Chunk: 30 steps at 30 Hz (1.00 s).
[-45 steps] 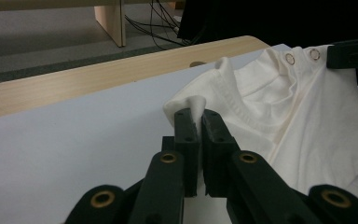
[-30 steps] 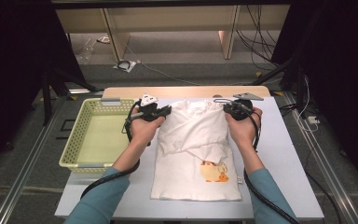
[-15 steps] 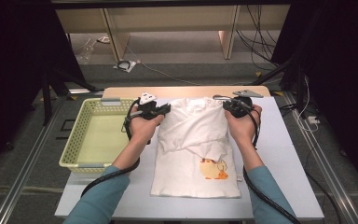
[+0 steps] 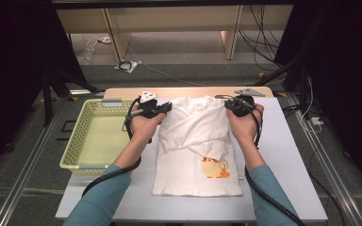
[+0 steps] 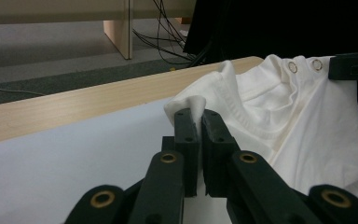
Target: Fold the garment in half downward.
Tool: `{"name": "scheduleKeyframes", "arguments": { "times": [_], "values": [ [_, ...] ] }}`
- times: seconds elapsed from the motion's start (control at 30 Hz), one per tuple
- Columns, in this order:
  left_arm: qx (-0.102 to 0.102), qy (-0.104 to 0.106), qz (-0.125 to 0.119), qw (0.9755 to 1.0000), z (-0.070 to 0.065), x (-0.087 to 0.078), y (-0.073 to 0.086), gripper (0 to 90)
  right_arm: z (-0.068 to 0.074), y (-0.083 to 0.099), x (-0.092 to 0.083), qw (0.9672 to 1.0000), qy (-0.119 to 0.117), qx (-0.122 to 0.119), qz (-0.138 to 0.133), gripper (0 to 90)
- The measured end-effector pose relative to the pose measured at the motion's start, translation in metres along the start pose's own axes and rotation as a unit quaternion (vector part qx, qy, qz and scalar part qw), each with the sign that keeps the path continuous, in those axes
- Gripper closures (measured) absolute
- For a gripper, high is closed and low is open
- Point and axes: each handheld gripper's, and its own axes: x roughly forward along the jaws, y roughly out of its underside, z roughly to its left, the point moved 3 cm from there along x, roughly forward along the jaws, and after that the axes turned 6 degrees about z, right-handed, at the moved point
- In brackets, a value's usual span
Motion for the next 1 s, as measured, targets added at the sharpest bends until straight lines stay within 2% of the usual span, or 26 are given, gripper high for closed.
{"name": "scheduleKeyframes", "arguments": {
  "times": [0.47, 0.73, 1.0],
  "values": [
    [-0.006, 0.002, -0.008, 0.9999, 0.008, 0.004, 0.0, 85.6, 0.003, -0.003, 0.001, 0.9999, -0.003, -0.009, -0.014, 84.9],
    [-0.007, 0.011, -0.008, 0.9999, 0.01, 0.008, 0.018, 85.7, 0.0, 0.015, 0.007, 0.9999, -0.012, -0.003, -0.009, 84.8],
    [-0.006, 0.025, -0.026, 0.9993, 0.009, 0.003, 0.023, 85.6, -0.002, 0.022, 0.001, 0.9995, -0.025, -0.003, -0.018, 84.9]
  ]
}}
